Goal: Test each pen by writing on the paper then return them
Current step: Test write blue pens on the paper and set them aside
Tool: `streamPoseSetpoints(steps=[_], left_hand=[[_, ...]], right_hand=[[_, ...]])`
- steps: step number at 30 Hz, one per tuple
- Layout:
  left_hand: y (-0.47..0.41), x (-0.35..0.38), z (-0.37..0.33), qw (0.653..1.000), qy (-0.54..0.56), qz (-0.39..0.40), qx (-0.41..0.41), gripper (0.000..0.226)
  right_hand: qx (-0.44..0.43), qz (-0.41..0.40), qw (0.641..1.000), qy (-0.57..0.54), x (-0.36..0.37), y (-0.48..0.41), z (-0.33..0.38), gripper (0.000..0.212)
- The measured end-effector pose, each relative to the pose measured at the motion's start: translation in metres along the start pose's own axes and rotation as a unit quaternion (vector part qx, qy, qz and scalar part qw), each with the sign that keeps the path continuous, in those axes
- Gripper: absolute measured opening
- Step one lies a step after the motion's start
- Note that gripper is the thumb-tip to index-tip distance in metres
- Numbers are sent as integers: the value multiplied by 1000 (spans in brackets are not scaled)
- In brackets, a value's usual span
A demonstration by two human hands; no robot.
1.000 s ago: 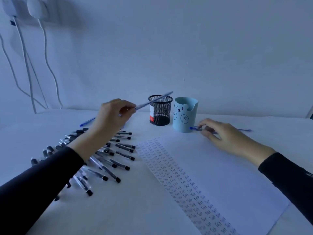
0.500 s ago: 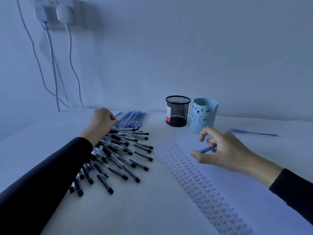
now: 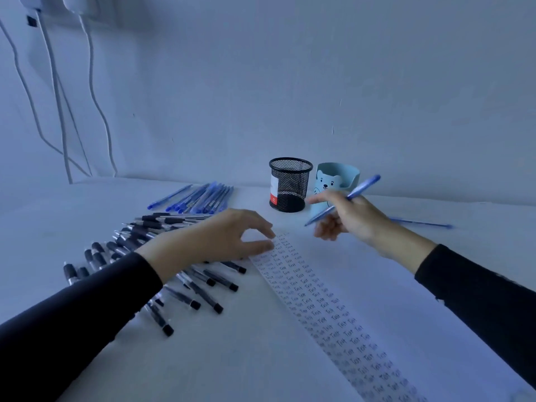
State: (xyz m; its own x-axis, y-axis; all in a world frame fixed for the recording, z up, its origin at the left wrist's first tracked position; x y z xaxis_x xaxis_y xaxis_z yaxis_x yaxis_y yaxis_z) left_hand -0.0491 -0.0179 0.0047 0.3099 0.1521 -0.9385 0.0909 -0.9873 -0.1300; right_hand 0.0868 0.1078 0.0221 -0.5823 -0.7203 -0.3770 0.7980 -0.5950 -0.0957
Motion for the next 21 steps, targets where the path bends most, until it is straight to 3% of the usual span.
streamPoseSetpoints(steps=[5,12,21], left_hand=[[1,12,1,1000,-6,0,-7,46],[-1,15,7,1000,6,-13,-20,46],[-1,16,8,1000,-8,-10,-21,50]], right_hand=[[61,30,998,13,24,-22,-20,24],[-7,-58,994,97,31,-40,-16,39],[-41,-67,995,56,37,-47,-23,43]])
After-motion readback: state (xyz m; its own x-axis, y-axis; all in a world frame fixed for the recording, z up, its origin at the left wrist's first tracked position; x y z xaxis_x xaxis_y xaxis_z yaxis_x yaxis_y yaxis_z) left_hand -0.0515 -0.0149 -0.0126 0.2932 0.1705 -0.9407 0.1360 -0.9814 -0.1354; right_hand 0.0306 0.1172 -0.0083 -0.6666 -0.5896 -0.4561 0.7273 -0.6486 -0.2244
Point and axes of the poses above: each hand's wrist, its own y-axis away from the middle knuckle, its own x-axis out of the palm, z = x × y, the point moved 8 cm from there along -y, towards the middle knuckle, and after that the axes turned 1 degree about z, right-handed, at the moved point
